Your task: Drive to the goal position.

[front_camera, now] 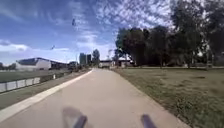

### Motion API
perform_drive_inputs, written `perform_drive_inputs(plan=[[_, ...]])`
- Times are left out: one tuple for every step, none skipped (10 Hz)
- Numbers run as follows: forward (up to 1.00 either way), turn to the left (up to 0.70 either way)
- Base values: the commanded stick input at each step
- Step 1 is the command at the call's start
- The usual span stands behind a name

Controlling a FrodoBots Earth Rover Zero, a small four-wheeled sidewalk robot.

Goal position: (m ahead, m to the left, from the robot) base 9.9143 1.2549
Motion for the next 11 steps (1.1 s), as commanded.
perform_drive_inputs(plan=[[1.00, 0.00], [1.00, 0.00], [1.00, 0.00], [1.00, 0.00], [1.00, 0.00], [1.00, 0.00], [1.00, 0.00], [1.00, 0.00], [1.00, 0.00], [1.00, 0.00], [1.00, 0.00]])
